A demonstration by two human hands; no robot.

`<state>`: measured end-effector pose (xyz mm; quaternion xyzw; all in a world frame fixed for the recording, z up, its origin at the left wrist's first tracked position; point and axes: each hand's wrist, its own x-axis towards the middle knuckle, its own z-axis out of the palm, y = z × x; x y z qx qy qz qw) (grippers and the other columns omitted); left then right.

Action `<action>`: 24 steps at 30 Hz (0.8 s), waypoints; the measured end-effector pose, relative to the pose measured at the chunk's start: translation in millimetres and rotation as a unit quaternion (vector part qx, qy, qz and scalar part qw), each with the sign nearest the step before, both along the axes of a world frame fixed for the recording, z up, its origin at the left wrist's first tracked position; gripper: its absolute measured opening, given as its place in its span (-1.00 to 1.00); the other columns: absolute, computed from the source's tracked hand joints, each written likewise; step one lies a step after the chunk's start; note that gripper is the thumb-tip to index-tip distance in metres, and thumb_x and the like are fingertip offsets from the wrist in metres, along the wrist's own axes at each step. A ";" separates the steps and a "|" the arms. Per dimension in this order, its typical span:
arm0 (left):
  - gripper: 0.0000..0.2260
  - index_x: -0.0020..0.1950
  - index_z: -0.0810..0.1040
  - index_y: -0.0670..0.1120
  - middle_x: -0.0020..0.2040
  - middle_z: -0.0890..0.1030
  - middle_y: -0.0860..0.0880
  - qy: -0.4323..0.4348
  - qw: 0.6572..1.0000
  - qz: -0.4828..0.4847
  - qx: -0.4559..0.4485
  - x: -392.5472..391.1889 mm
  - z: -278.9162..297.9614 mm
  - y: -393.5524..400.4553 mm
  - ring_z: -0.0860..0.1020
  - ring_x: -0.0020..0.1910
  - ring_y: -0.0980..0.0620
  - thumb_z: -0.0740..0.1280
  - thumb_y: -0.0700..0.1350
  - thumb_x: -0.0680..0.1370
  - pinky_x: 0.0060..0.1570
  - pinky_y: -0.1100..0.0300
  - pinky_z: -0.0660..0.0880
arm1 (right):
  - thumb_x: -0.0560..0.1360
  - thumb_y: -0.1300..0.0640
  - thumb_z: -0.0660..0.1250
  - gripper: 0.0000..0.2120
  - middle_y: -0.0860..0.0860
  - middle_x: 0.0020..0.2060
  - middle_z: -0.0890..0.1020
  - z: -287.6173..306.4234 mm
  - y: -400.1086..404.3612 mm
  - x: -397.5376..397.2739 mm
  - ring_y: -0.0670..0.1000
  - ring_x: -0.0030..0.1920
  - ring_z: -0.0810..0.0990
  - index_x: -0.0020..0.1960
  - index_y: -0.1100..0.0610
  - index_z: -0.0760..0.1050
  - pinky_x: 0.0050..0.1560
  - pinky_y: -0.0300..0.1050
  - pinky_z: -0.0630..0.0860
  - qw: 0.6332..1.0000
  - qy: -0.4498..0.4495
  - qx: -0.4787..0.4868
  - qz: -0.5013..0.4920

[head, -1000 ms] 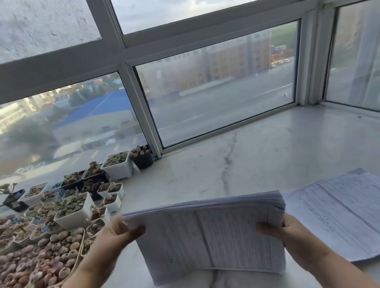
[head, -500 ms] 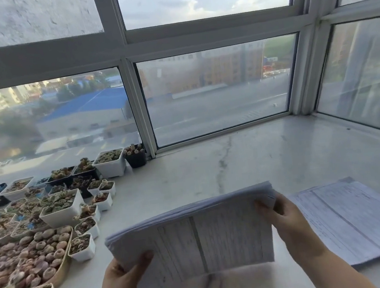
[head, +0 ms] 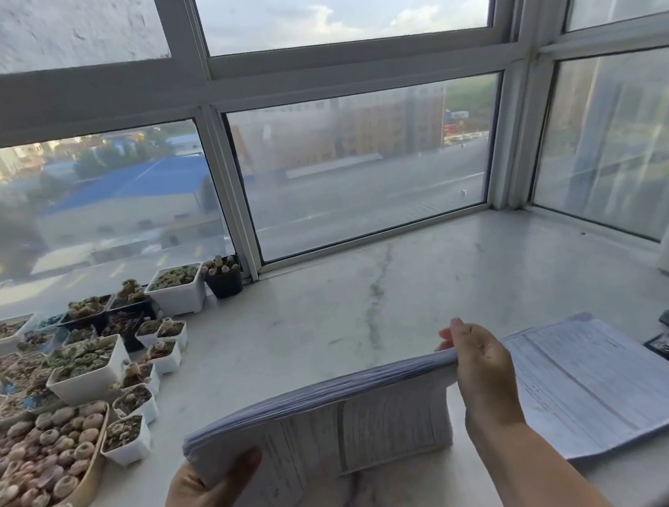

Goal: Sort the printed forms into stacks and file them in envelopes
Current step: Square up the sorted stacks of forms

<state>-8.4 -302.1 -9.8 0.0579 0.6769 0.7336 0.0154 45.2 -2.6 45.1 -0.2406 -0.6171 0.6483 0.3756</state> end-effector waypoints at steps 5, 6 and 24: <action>-0.54 -0.12 0.72 0.06 -0.15 0.71 -0.09 0.004 1.000 0.009 -0.004 0.4 0.1 -0.7 0.65 -0.14 0.04 0.57 0.06 0.00 -0.03 0.08 0.56 | 0.48 -0.11 0.39 -0.86 -0.02 -0.17 0.66 -1.6 2.9 1.0 -0.05 -0.03 0.63 -0.08 -0.06 0.54 -0.08 -0.25 0.44 0.998 0.017 0.039 0.056; -0.56 -0.11 0.72 0.05 -0.14 0.71 -0.10 0.007 1.000 0.005 -0.007 0.0 -0.6 -1.0 0.65 -0.14 0.03 0.58 0.04 0.03 -0.05 0.11 0.58 | 0.48 -0.08 0.40 -0.88 0.00 -0.14 0.66 -1.3 3.9 0.9 0.00 0.02 0.63 -0.06 -0.06 0.54 -0.05 -0.19 0.44 0.998 0.015 0.032 0.061; -0.87 -0.19 0.69 -0.11 -0.18 0.70 -0.18 -0.021 0.994 0.078 0.076 -13.5 10.3 7.8 0.61 -0.23 -0.07 0.47 -0.17 0.28 -0.17 0.06 0.57 | 0.41 0.12 0.49 -0.67 -0.01 -0.03 0.71 -29.9 22.4 -10.7 0.06 0.07 0.65 0.15 0.10 0.57 -0.10 -0.17 0.57 0.958 -0.073 -0.013 0.278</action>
